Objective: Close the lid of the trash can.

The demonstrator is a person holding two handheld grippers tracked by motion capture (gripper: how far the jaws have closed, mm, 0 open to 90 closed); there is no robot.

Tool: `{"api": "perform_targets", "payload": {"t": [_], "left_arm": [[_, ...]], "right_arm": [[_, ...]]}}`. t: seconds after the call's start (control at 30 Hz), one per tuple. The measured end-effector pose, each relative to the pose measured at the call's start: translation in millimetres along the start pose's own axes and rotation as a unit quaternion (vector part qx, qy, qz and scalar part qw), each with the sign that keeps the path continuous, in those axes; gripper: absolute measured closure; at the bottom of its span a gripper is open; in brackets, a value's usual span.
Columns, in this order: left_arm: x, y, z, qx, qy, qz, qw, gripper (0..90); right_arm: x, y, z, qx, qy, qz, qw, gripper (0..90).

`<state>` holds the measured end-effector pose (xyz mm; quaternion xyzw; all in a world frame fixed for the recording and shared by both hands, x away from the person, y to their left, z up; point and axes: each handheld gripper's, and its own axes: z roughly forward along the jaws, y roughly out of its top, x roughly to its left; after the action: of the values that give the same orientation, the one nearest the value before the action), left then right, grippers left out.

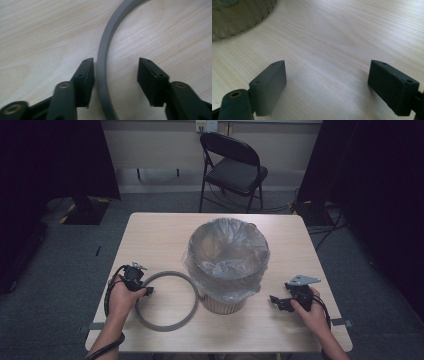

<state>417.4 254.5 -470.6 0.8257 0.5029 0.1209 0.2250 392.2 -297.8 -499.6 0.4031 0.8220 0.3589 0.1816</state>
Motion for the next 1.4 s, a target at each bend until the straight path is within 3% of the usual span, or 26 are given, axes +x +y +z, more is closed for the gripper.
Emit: {"api": "perform_targets", "payload": {"t": [0.07,0.33,0.77,0.83,1.03,1.4], "left_arm": [[4.1,0.8,-0.7,0.003,-0.003,0.001,1.0,61.5],[8.1,6.7,-1.8,0.033,-0.004,0.004,0.9994,81.4],[8.4,15.5,-4.9,0.06,-0.006,0.004,0.9982,82.8],[9.0,17.8,-8.8,0.059,-0.011,0.011,0.9982,82.8],[10.9,24.6,-25.5,0.044,-0.025,0.005,0.9987,83.2],[11.1,39.5,-54.9,0.029,-0.032,0.003,0.999,83.6]], "right_arm": [[0.2,-0.1,0.0,0.0,0.0,0.001,1.0,14.5],[0.4,-0.2,-0.1,0.0,-0.001,0.001,1.0,14.5],[1.1,-0.4,-0.5,0.0,-0.003,0.004,1.0,14.4],[1.1,-0.3,-0.5,0.0,-0.003,0.004,1.0,14.4],[1.1,-0.4,-0.4,0.0,-0.003,0.004,1.0,14.5],[1.1,-0.4,-0.4,0.0,-0.003,0.004,1.0,14.4]]}}
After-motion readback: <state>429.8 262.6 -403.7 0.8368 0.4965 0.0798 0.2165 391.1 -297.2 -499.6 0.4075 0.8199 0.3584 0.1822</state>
